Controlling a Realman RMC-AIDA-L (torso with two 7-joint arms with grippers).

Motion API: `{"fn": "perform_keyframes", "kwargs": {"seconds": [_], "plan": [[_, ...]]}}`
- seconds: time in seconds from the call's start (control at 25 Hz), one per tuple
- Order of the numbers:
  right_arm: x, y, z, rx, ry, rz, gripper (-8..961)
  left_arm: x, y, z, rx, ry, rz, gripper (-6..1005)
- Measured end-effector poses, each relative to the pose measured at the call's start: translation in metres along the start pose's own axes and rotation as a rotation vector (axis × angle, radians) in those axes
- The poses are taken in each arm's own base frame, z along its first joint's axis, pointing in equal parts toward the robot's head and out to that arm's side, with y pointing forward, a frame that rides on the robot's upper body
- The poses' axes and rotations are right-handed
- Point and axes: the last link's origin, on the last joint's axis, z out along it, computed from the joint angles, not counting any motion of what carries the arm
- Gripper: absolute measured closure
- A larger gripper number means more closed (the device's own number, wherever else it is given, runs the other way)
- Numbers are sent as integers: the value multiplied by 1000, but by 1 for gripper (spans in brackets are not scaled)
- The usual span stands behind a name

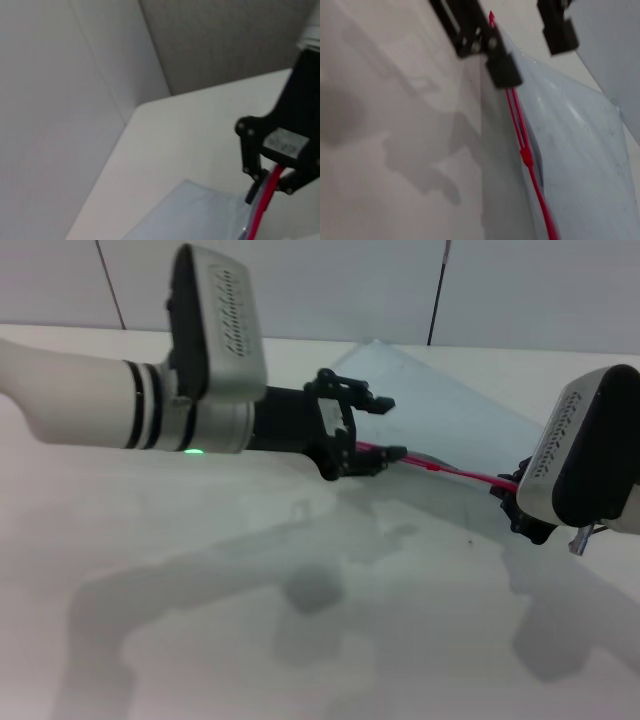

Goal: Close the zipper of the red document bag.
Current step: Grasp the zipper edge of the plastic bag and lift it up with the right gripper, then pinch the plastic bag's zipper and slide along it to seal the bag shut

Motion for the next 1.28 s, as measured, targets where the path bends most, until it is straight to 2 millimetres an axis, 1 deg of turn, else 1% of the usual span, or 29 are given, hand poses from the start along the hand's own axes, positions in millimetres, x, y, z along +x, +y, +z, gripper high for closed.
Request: {"fn": "perform_keyframes", "kwargs": {"seconds": [0.24,0.44,0.68,0.92,1.28], "plan": [[-4,0,-2,1,-8,-8,903,5,6,12,-59,-39,53,444],[-6,2,-2,-1,-13,-14,903,4,7,14,-72,-62,76,441],[-14,4,-5,2,-31,-20,903,4,5,16,-60,-75,68,440],[-16,6,-9,4,-36,-25,903,2,8,23,-58,-103,102,441],[-20,6,-12,9,-50,-29,903,8,11,29,-77,-100,123,448]]}}
